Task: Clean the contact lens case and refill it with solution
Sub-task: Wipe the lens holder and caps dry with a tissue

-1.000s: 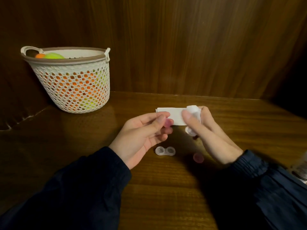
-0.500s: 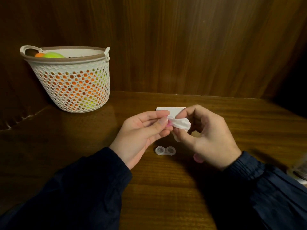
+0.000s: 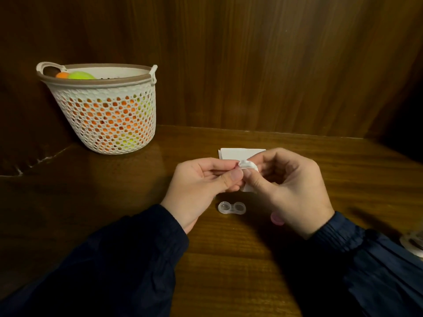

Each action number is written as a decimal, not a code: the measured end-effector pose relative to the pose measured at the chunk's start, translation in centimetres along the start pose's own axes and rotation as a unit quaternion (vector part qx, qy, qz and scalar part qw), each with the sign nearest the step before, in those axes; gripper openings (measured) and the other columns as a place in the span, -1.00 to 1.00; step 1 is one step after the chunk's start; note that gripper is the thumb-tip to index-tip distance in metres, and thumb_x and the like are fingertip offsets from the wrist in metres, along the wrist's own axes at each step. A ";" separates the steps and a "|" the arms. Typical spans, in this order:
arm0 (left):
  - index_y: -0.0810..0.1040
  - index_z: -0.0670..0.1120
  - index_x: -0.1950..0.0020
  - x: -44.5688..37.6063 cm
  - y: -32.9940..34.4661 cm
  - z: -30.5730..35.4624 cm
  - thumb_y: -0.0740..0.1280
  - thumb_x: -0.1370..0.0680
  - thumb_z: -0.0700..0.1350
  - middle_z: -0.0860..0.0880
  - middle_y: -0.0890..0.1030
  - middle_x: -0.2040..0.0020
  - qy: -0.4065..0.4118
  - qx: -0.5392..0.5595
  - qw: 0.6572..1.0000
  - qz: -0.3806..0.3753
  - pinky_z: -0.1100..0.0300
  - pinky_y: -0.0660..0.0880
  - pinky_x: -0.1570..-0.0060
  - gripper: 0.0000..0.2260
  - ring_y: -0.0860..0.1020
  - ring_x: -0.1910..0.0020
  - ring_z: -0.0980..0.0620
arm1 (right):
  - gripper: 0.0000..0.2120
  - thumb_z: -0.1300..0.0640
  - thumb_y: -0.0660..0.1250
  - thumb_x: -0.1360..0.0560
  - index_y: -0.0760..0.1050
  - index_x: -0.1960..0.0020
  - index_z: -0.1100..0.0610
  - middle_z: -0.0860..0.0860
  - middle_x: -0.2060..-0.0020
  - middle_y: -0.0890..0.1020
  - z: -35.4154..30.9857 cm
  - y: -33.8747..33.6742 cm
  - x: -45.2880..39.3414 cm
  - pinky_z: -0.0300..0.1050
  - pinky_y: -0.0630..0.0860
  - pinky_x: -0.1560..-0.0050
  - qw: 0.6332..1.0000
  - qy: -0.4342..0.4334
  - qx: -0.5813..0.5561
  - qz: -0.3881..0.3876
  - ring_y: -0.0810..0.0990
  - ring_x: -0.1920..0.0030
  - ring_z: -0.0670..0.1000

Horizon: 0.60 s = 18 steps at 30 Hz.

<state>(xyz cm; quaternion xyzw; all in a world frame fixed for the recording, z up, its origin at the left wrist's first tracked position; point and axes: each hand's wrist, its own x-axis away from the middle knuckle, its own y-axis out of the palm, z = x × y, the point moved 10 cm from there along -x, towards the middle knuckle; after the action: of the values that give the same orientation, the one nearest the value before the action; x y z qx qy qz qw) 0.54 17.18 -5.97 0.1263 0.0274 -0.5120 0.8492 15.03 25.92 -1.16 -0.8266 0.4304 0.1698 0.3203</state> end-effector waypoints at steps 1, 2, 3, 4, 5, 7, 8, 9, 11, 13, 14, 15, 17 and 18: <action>0.74 -0.10 -0.12 0.0 -0.1 0.1 0.55 -0.39 -0.11 -0.09 0.79 0.02 0.006 -0.011 1.000 0.005 0.24 0.67 0.10 -0.69 0.77 0.06 -0.03 | -0.87 0.12 0.62 -0.44 0.71 0.05 0.02 -0.06 0.18 0.76 0.2 0.0 0.0 0.07 0.72 0.13 1.000 0.012 -0.004 0.000 0.75 0.16 0.02; 0.74 -0.11 -0.12 0.1 -0.2 0.1 0.55 -0.39 -0.12 -0.08 0.79 0.03 0.011 -0.024 1.000 0.011 0.24 0.67 0.10 -0.69 0.77 0.06 -0.03 | -0.87 0.10 0.63 -0.42 0.71 0.08 0.03 -0.06 0.20 0.77 0.5 0.0 0.0 0.02 0.73 0.17 1.000 0.026 -0.006 -0.004 0.75 0.18 0.00; 0.74 -0.11 -0.13 0.1 -0.2 0.1 0.55 -0.41 -0.13 -0.07 0.79 0.03 0.015 -0.039 0.999 0.016 0.24 0.67 0.09 -0.70 0.77 0.06 -0.03 | -0.86 0.07 0.64 -0.39 0.72 0.11 0.03 -0.08 0.22 0.77 0.8 0.1 0.0 -0.06 0.72 0.24 0.999 0.044 -0.007 -0.011 0.75 0.21 -0.03; 0.74 -0.12 -0.13 0.1 -0.3 0.0 0.54 -0.43 -0.16 -0.07 0.79 0.03 0.017 -0.052 0.998 0.019 0.23 0.67 0.09 -0.72 0.77 0.05 -0.03 | -0.86 0.04 0.64 -0.37 0.72 0.14 0.03 -0.08 0.25 0.77 1.1 0.3 0.1 -0.13 0.69 0.33 0.998 0.060 -0.012 -0.021 0.74 0.26 -0.06; 0.74 -0.12 -0.14 0.1 -0.3 0.0 0.54 -0.46 -0.19 -0.07 0.79 0.03 0.019 -0.061 0.998 0.021 0.23 0.67 0.08 -0.74 0.77 0.05 -0.03 | -0.85 0.02 0.63 -0.36 0.73 0.14 0.04 -0.08 0.26 0.76 1.3 0.4 0.1 -0.16 0.65 0.41 0.996 0.075 -0.025 -0.031 0.73 0.31 -0.05; 0.74 -0.13 -0.14 0.2 -0.4 0.2 0.54 -0.45 -0.17 -0.07 0.79 0.03 0.026 -0.062 0.997 0.024 0.24 0.66 0.09 -0.73 0.76 0.07 -0.02 | -0.87 0.02 0.61 -0.40 0.74 0.11 0.04 -0.02 0.26 0.77 1.5 0.7 0.1 0.11 0.67 0.45 0.993 0.088 -0.057 -0.054 0.72 0.35 0.11; 0.74 -0.13 -0.13 0.2 -0.4 0.4 0.54 -0.43 -0.12 -0.07 0.79 0.03 0.032 -0.059 0.997 0.027 0.25 0.65 0.10 -0.71 0.76 0.09 0.00 | -0.88 0.04 0.60 -0.43 0.74 0.09 0.04 0.00 0.24 0.78 1.4 0.7 0.1 0.31 0.68 0.36 0.992 0.086 -0.071 -0.061 0.73 0.30 0.21; 0.74 -0.12 -0.12 0.2 -0.3 0.7 0.53 -0.40 -0.08 -0.07 0.79 0.04 0.038 -0.058 0.997 0.029 0.26 0.65 0.11 -0.68 0.75 0.11 0.02 | -0.89 0.06 0.59 -0.45 0.75 0.07 0.05 0.03 0.21 0.78 1.3 0.8 0.1 0.40 0.67 0.27 0.990 0.084 -0.089 -0.063 0.74 0.25 0.27; 0.75 -0.09 -0.10 0.3 -0.2 0.9 0.52 -0.38 -0.03 -0.06 0.79 0.05 0.043 -0.058 0.997 0.030 0.26 0.65 0.12 -0.67 0.74 0.13 0.02 | -0.89 0.10 0.59 -0.44 0.75 0.05 0.09 0.07 0.19 0.79 1.4 0.8 0.2 0.32 0.71 0.18 0.984 0.096 -0.141 -0.050 0.76 0.20 0.25; 0.75 -0.08 -0.09 0.3 0.0 0.8 0.52 -0.37 -0.02 -0.06 0.79 0.07 0.044 -0.054 0.997 0.026 0.24 0.66 0.10 -0.68 0.75 0.11 0.01 | -0.88 0.15 0.58 -0.43 0.75 0.05 0.14 0.10 0.20 0.79 1.6 0.7 0.2 0.01 0.73 0.17 0.977 0.109 -0.183 -0.026 0.78 0.20 0.13; 0.75 -0.08 -0.08 0.3 0.1 0.8 0.53 -0.37 -0.02 -0.07 0.78 0.07 0.045 -0.053 0.997 0.025 0.23 0.66 0.09 -0.69 0.75 0.10 0.00 | -0.87 0.16 0.58 -0.42 0.74 0.05 0.16 0.10 0.21 0.79 1.6 0.7 0.2 -0.10 0.72 0.18 0.977 0.110 -0.182 -0.014 0.78 0.22 0.11; 0.75 -0.09 -0.08 0.3 0.0 0.8 0.53 -0.37 -0.03 -0.07 0.78 0.07 0.047 -0.053 0.997 0.026 0.22 0.66 0.09 -0.69 0.75 0.09 -0.01 | -0.88 0.17 0.58 -0.43 0.74 0.05 0.16 0.09 0.23 0.78 1.6 0.6 0.2 -0.15 0.70 0.20 0.980 0.107 -0.166 -0.006 0.77 0.23 0.11; 0.75 -0.11 -0.10 0.4 -0.1 0.8 0.54 -0.38 -0.04 -0.07 0.79 0.06 0.049 -0.052 0.997 0.031 0.23 0.65 0.09 -0.68 0.76 0.07 -0.01 | -0.93 0.22 0.58 -0.46 0.73 0.08 0.14 0.07 0.26 0.77 1.4 0.5 0.0 -0.20 0.68 0.25 0.988 0.093 -0.121 -0.002 0.75 0.25 0.12; 0.75 -0.12 -0.10 0.5 -0.2 0.8 0.54 -0.39 -0.06 -0.06 0.79 0.05 0.049 -0.050 0.997 0.034 0.24 0.65 0.09 -0.68 0.76 0.07 0.00 | -0.94 0.22 0.58 -0.46 0.73 0.09 0.12 0.06 0.26 0.77 1.3 0.5 0.0 -0.20 0.68 0.25 0.991 0.088 -0.103 -0.006 0.75 0.25 0.12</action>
<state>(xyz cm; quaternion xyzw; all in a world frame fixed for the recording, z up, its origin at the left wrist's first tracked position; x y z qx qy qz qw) 0.53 16.51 -5.32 0.1096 0.0902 -0.4736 0.8692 14.58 26.57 -2.27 -0.8696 0.4320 0.1373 0.1954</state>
